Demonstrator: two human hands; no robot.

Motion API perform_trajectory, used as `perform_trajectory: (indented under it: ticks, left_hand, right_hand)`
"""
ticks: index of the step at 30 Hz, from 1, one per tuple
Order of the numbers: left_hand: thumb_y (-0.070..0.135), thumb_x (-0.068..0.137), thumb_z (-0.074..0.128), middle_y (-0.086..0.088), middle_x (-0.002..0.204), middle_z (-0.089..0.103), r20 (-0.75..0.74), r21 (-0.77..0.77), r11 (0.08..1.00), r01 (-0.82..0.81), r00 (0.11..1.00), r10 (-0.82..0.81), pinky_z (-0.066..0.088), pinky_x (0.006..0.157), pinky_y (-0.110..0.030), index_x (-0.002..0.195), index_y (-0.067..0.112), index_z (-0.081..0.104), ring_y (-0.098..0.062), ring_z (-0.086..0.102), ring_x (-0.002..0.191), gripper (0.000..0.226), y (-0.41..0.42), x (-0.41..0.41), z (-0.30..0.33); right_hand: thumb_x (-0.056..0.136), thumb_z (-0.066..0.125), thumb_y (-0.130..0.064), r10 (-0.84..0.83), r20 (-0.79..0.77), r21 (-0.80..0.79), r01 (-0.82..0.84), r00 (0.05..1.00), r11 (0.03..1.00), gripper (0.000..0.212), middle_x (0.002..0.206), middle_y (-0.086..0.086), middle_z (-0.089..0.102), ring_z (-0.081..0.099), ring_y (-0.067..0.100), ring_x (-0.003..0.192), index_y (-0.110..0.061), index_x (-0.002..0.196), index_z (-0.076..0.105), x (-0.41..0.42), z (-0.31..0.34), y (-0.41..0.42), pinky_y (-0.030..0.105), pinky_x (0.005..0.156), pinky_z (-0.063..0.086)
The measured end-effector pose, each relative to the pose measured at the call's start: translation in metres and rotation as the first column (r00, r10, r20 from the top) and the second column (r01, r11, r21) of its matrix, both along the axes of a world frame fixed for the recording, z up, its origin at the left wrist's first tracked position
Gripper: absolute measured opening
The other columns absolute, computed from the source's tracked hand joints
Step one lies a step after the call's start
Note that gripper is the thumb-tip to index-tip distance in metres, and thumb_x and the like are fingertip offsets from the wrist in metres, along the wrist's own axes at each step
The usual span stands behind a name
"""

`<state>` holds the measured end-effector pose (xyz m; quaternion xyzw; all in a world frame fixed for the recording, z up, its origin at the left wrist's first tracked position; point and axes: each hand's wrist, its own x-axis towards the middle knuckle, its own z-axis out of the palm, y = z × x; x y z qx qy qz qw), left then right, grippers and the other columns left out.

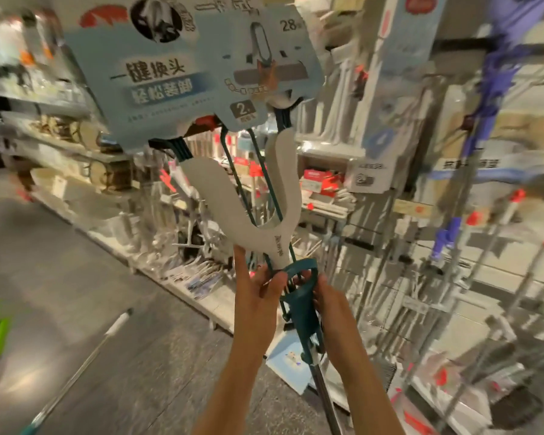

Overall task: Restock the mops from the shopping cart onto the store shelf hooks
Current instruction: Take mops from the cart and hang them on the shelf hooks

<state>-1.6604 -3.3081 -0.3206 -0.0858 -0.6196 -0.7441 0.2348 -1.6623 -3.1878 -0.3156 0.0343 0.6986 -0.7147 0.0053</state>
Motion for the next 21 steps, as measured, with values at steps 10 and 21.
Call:
perform_trajectory:
  ticks: [10, 21]
  left_hand:
    - [0.013, 0.098, 0.053, 0.037, 0.127, 0.059, -0.027, -0.026, 0.987, 0.156, 0.987, -0.157, 0.048, 0.1, -0.019, 0.148, 0.046, 0.015, 0.008, 0.06, 0.115, 0.071, 0.112, -0.04, 0.035]
    - [0.005, 0.102, 0.048, 0.042, 0.122, 0.056, -0.075, -0.077, 0.95, 0.304, 0.948, -0.309, 0.047, 0.082, -0.004, 0.152, 0.033, 0.016, 0.024, 0.058, 0.099, 0.066, 0.204, -0.066, 0.075]
  right_hand:
    - [0.094, 0.041, -0.061, -0.025, -0.392, 0.013, 0.033, 0.92, 0.999, 0.043, 0.147, -0.007, 0.053, 0.053, 0.007, 0.131, -0.058, 0.136, 0.043, -0.029, 0.047, 0.113, 0.037, 0.113, 0.042]
    - [0.104, 0.039, -0.034, 0.03, -0.476, 0.136, 0.04, 0.879, 0.99, 0.053, 0.15, -0.019, 0.037, 0.039, -0.032, 0.116, -0.05, 0.15, 0.018, -0.047, 0.083, 0.218, -0.004, 0.095, 0.032]
